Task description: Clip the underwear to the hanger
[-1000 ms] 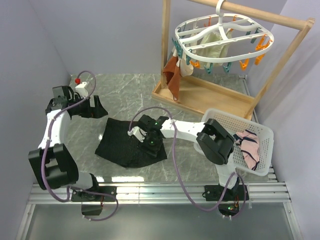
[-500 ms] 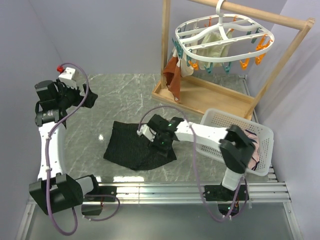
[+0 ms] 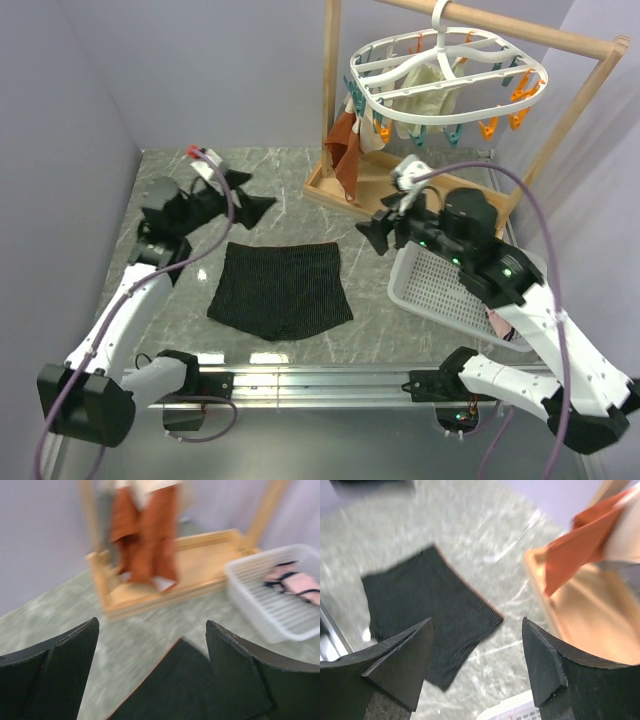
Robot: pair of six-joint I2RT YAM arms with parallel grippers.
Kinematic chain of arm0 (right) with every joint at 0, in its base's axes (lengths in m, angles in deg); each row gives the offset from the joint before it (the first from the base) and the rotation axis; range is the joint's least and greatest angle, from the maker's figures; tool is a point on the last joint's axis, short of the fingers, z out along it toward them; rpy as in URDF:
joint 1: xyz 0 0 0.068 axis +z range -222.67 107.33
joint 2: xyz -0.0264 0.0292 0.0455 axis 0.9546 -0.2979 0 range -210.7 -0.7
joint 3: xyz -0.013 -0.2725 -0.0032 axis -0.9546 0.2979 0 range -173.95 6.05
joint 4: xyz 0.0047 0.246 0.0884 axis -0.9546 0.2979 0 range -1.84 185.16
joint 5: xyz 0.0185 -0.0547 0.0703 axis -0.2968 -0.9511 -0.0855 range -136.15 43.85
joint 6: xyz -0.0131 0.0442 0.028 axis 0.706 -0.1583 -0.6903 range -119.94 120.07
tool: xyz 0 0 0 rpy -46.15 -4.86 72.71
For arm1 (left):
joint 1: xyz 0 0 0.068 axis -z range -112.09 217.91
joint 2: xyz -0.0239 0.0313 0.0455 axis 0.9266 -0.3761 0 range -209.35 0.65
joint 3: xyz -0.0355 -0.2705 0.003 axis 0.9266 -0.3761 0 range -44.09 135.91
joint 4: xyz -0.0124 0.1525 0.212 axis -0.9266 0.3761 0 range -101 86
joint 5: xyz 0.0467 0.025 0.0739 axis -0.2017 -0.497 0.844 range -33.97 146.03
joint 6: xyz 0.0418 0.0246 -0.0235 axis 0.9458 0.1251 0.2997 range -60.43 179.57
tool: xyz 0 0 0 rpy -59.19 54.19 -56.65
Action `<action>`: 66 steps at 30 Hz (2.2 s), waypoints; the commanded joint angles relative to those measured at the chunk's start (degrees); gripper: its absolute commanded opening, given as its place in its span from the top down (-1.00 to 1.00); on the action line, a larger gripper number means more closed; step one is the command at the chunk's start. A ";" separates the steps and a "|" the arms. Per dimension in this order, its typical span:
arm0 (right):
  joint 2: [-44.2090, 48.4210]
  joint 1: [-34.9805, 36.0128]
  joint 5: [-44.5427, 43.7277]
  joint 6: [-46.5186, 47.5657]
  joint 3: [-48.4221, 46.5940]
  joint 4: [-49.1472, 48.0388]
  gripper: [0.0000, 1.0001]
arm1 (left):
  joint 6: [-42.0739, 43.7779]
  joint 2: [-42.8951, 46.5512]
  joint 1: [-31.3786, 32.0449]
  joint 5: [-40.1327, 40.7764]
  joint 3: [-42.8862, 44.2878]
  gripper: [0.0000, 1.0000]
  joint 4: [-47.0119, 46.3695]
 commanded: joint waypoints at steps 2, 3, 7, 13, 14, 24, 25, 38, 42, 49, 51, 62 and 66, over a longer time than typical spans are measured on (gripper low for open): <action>5.06 -1.54 -4.08 -4.58 -2.27 -3.10 -0.58 | -5.22 -4.17 11.52 6.13 -0.85 -0.83 -19.82; 6.11 -1.80 -4.96 -5.36 -2.89 -3.00 -0.58 | -4.87 -5.67 12.84 5.53 -0.32 -0.81 -24.10; 7.71 -3.99 -8.84 -7.65 -4.39 -4.85 -0.61 | -4.52 -15.58 19.96 6.83 3.18 -0.79 -32.49; 10.08 -8.13 -12.61 -14.41 -1.84 -8.54 -0.68 | -3.03 -26.85 27.09 14.21 15.04 -0.71 -37.76; 10.60 -8.83 -13.49 -16.34 -1.49 -9.50 -0.69 | -2.68 -27.91 27.88 14.92 16.11 -0.70 -38.55; 8.24 -11.47 -13.50 -20.57 -6.84 -9.42 -0.50 | -8.46 -36.01 34.21 19.32 21.30 -0.45 -49.36; 7.97 -11.56 -13.15 -20.49 -7.11 -9.51 -0.49 | -9.00 -36.97 34.47 18.71 22.00 -0.44 -49.98; 5.69 -12.00 -10.16 -20.05 -11.77 -9.15 -0.28 | -11.73 -47.08 36.67 22.74 31.58 -0.26 -53.94; 5.07 -12.09 -9.19 -20.14 -12.30 -8.89 -0.25 | -12.16 -47.96 36.67 22.31 32.73 -0.25 -55.00; 3.49 -12.00 -5.95 -20.49 -14.32 -8.28 -0.25 | -12.34 -48.75 36.76 22.74 33.87 -0.19 -55.97; 3.05 -12.09 -5.76 -20.40 -14.84 -7.66 -0.25 | -12.25 -49.11 36.76 22.75 34.13 -0.09 -56.23; -2.13 -12.09 -7.35 -19.61 -18.88 -6.43 -0.25 | -10.68 -48.41 36.94 21.52 33.70 0.51 -54.74; -4.33 -12.00 -8.84 -18.91 -20.91 -5.11 -0.28 | -8.65 -47.27 37.20 20.99 34.04 0.78 -52.28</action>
